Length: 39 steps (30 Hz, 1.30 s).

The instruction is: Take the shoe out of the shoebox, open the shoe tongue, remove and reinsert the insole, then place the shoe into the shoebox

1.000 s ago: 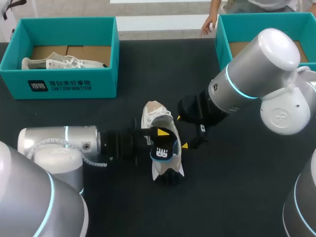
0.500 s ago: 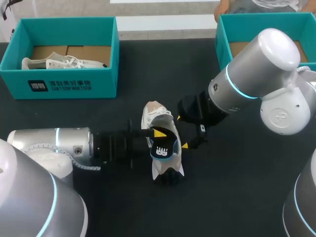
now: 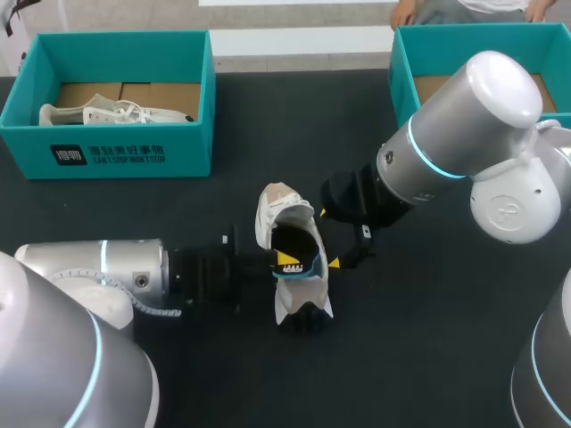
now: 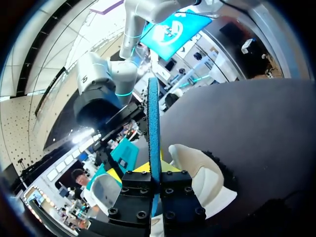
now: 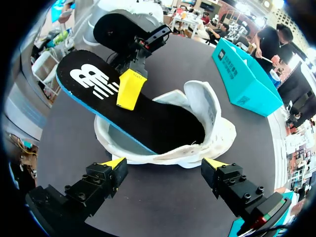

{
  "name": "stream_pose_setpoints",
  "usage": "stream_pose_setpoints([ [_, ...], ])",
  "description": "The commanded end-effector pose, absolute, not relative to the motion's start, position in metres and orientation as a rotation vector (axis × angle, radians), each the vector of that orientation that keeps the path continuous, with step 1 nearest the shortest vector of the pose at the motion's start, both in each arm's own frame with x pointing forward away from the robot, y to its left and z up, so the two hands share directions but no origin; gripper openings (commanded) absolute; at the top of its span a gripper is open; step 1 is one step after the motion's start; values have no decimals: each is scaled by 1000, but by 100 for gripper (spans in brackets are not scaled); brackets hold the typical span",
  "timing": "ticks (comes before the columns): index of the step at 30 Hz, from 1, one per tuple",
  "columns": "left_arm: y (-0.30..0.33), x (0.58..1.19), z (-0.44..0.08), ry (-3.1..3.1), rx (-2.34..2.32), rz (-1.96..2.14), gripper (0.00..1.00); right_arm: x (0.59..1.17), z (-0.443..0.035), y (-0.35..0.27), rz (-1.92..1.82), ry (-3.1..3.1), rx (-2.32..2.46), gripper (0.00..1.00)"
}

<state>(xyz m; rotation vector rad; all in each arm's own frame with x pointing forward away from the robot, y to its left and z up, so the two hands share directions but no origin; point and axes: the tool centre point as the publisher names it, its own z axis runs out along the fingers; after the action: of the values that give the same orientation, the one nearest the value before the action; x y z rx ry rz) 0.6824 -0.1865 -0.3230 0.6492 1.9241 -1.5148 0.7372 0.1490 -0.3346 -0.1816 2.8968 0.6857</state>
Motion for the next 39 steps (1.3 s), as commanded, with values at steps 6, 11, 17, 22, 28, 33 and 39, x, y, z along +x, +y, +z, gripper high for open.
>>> stream_pose_setpoints([
  [6, -191, 709, -341, 1934, 624, -1446, 0, 736, -335, 150, 682, 2895, -180, 100],
  [11, -186, 720, -344, 1943, 615, -1418, 0, 736, -335, 150, 682, 2895, -180, 100],
  [17, -183, 713, -342, 1946, 610, -1406, 29, 736, -335, 150, 682, 2895, -180, 100],
  [22, -183, 703, -329, 1913, 645, -1405, 37, 736, -335, 150, 682, 2895, -180, 100],
  [28, -179, 690, -311, 1880, 670, -1395, 36, 736, -335, 150, 682, 2895, -180, 100],
  [33, -179, 681, -312, 1886, 682, -1388, 22, 736, -335, 150, 682, 2895, -180, 100],
  [39, -186, 681, -326, 1903, 677, -1410, 0, 736, -335, 150, 682, 2895, -180, 100],
])
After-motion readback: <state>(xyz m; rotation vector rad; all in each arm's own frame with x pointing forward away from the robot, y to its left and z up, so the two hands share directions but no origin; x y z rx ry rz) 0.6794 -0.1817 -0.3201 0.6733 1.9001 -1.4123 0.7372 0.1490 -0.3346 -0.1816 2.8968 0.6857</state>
